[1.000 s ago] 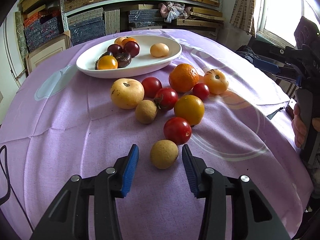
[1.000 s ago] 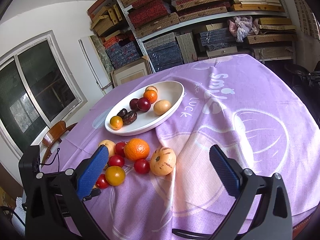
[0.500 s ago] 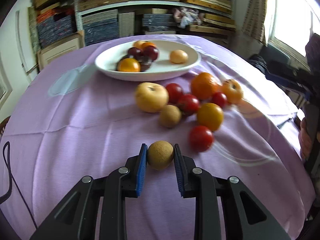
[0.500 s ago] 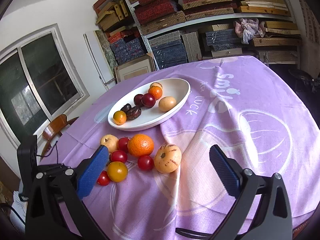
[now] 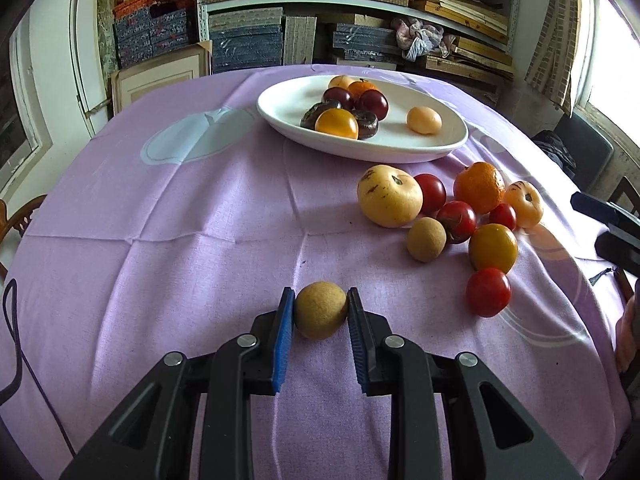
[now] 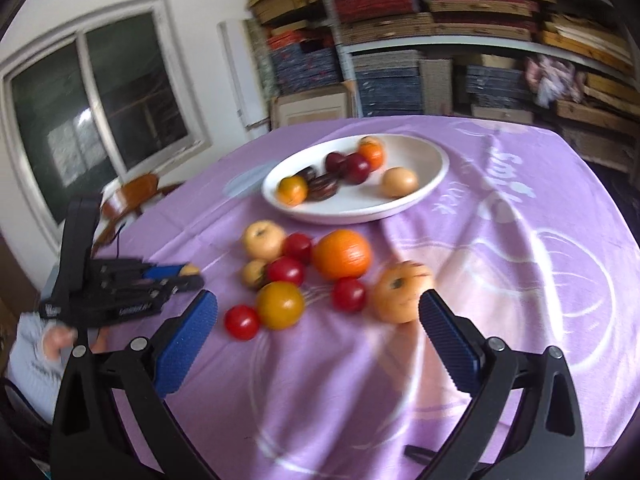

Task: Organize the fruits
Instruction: 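Grasp a red tomato with the right tool while the left tool holds the tan fruit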

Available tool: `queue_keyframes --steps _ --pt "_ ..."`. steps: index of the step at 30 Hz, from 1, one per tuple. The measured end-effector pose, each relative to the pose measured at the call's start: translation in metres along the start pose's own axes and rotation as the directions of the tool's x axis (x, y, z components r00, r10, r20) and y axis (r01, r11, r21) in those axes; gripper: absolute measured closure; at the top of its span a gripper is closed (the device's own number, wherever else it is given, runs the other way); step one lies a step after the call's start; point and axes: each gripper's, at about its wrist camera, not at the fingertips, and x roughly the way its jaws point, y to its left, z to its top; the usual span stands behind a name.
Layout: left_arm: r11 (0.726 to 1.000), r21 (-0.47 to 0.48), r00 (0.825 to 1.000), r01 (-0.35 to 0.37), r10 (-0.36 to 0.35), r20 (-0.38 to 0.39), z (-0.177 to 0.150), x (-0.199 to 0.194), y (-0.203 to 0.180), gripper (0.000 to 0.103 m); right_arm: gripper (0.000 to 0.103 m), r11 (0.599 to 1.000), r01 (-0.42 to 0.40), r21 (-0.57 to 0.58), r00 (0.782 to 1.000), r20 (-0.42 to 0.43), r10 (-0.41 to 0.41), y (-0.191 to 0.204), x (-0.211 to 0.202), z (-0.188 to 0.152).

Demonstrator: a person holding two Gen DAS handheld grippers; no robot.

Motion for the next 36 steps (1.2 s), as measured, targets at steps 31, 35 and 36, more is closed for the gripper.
queue_keyframes --steps 31,35,36 --pt "1.000 0.015 1.000 0.007 -0.007 -0.018 0.000 0.006 -0.004 0.064 0.073 0.998 -0.057 -0.035 0.967 -0.250 0.046 0.044 0.074 -0.004" --pt "1.000 0.014 1.000 0.008 -0.008 -0.018 0.000 0.006 -0.004 0.064 0.074 0.998 -0.066 -0.017 0.969 -0.239 0.060 0.040 0.073 -0.002" --pt "1.000 0.013 1.000 0.009 -0.008 -0.018 0.000 0.006 -0.004 0.064 0.074 0.998 -0.067 -0.015 0.970 -0.235 0.062 0.039 0.072 -0.002"
